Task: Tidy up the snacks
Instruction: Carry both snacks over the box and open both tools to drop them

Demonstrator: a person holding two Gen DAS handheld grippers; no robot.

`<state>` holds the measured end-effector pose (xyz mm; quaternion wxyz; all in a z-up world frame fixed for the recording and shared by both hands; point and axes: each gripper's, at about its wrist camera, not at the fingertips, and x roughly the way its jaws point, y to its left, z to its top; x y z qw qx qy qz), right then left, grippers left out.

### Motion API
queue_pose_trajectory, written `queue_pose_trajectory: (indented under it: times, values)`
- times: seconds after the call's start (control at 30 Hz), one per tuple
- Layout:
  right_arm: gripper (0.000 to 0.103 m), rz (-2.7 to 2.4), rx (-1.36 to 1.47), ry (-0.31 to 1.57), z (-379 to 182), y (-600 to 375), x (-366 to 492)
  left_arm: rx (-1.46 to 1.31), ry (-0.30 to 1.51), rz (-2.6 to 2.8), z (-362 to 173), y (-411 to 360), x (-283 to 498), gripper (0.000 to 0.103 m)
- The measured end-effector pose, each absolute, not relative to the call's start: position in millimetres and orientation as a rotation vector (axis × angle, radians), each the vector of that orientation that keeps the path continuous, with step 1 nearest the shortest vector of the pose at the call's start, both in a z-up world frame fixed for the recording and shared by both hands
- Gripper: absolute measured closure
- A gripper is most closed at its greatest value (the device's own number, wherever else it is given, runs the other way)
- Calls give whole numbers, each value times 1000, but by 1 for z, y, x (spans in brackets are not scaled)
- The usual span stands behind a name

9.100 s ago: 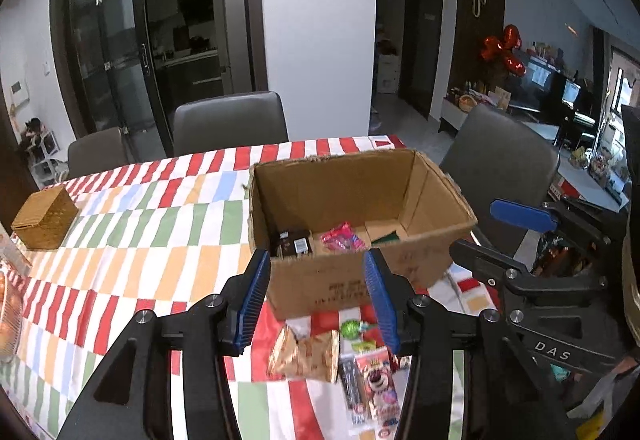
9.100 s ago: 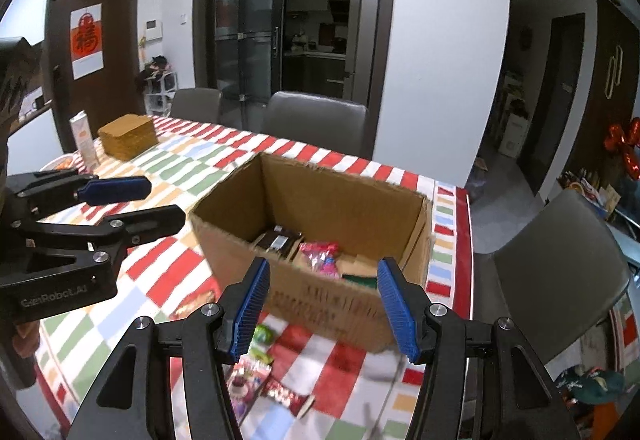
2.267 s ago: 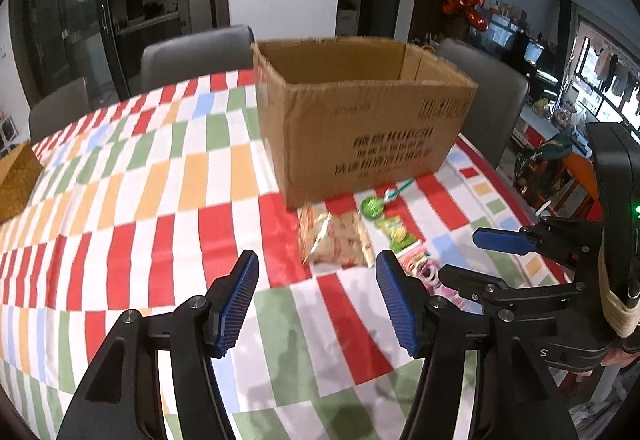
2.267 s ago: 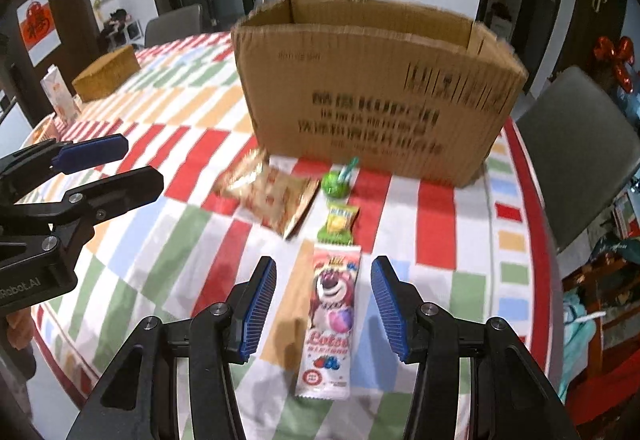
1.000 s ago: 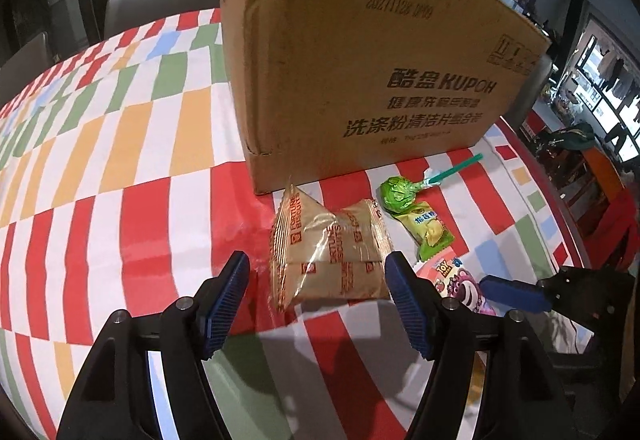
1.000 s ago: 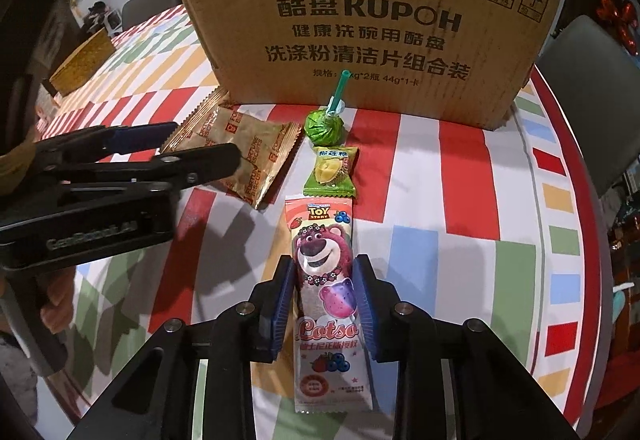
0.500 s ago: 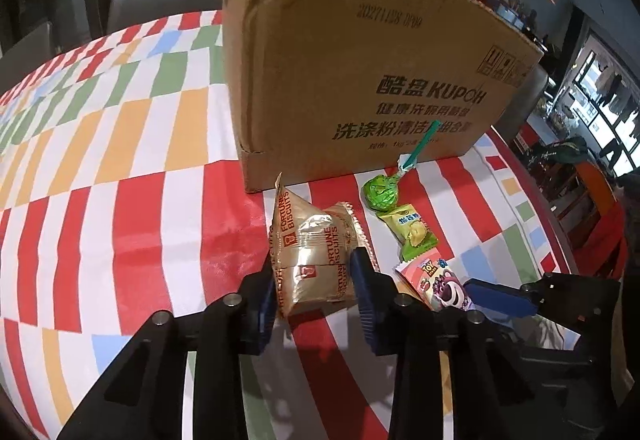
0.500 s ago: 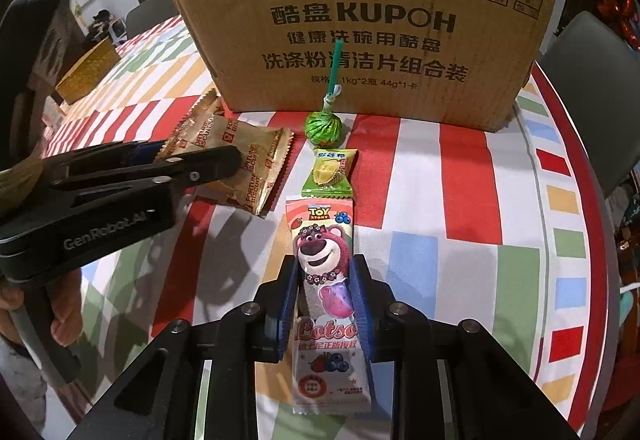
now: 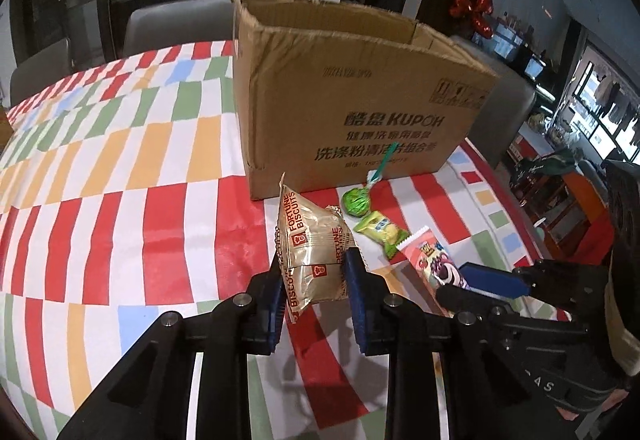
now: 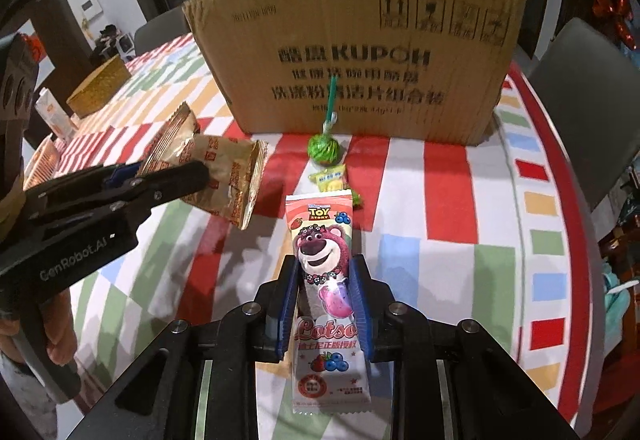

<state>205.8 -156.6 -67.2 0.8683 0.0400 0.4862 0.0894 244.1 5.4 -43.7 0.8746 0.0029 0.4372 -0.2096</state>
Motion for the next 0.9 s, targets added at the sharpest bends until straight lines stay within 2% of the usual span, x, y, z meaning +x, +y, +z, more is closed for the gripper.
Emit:
queue_pose_trajectory:
  times: [0.9]
  values:
    - [76, 203, 30, 724, 50, -172, 225, -38, 649, -425, 69, -5, 240, 75]
